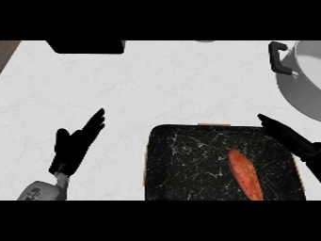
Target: Pick the sweet potato from the tray and place it in the pot
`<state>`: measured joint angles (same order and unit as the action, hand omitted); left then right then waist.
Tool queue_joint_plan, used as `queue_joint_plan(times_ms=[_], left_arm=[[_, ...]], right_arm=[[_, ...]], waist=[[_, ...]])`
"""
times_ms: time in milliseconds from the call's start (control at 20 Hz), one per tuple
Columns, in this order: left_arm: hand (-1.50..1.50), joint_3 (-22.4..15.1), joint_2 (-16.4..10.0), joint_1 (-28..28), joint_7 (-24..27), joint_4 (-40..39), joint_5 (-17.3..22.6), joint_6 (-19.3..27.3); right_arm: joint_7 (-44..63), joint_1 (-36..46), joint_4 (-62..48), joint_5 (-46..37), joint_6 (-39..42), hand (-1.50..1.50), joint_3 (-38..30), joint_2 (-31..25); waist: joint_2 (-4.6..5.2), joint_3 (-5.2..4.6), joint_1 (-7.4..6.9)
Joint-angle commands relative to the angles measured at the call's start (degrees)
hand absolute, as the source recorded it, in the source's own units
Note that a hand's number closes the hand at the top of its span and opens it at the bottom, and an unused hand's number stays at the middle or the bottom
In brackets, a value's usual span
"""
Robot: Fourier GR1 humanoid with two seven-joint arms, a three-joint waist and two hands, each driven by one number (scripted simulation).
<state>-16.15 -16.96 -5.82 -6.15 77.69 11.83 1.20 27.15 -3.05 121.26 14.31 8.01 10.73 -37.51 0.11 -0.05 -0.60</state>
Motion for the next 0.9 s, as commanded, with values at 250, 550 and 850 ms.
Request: queue_joint_plan(times_ms=[250,550,850], left_arm=[[0.00,2.35,1.07,1.92,1.08,-0.46,-1.23,-1.40],[0.00,6.12,1.43,-2.95,-0.08,-4.45,-1.70,-4.15],[0.00,5.95,2.64,0.53,-2.19,1.61,-3.64,-5.14]], right_arm=[[-3.13,-0.53,-10.00,-9.95,9.25,-1.50,7.04,2.29],[-15.92,-2.97,-18.52,-17.24,9.64,-1.50,2.84,5.32],[-24.25,-3.21,-25.53,-15.66,15.83,-1.50,-3.72,6.56]], waist=[[-0.13,0.06,0.62],[-0.11,0.06,0.92],[-0.15,0.06,0.69]])
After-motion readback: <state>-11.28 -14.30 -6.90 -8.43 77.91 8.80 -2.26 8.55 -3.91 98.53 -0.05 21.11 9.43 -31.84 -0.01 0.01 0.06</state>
